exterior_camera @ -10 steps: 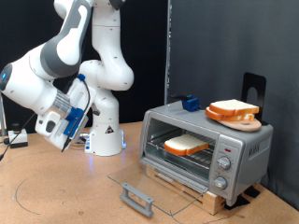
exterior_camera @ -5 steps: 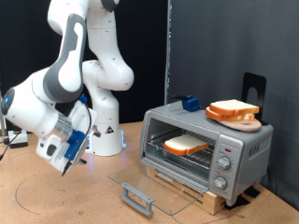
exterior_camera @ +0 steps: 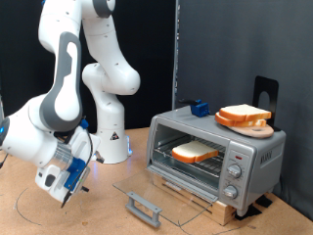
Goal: Make a piece of toast with the oven
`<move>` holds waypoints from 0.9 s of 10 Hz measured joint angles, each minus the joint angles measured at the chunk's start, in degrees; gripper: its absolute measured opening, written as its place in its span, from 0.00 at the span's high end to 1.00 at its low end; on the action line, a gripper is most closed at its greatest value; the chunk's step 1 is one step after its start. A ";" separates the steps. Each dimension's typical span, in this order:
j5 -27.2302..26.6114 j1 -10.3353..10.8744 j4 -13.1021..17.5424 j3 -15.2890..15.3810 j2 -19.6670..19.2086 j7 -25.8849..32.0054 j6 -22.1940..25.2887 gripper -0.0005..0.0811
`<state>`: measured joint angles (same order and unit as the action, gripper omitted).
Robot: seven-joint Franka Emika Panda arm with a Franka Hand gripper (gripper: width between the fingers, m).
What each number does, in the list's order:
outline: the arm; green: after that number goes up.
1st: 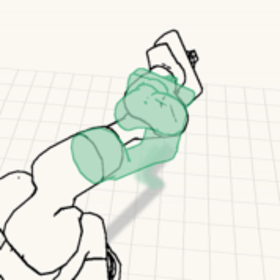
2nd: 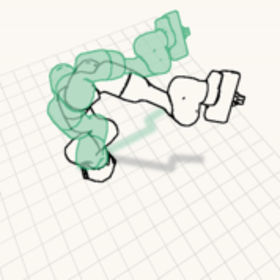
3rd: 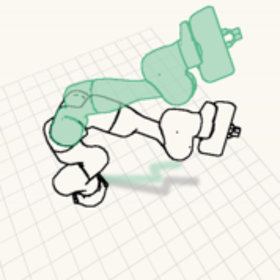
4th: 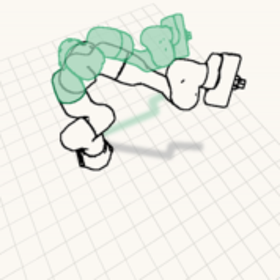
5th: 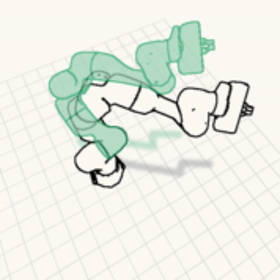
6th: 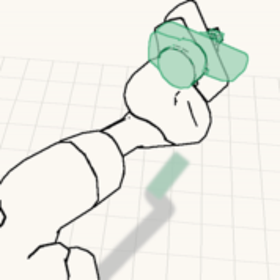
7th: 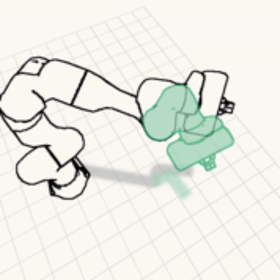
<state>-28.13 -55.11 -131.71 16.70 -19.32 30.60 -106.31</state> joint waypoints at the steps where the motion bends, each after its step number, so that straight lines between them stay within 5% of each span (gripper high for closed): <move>1: 0.55 0.20 0.23 0.03 -1.20 -0.26 0.01 0.01; 9: -0.48 4.19 -6.13 3.28 -5.27 -1.24 -3.89 0.01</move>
<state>-28.61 -50.92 -137.84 19.98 -24.59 29.37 -110.20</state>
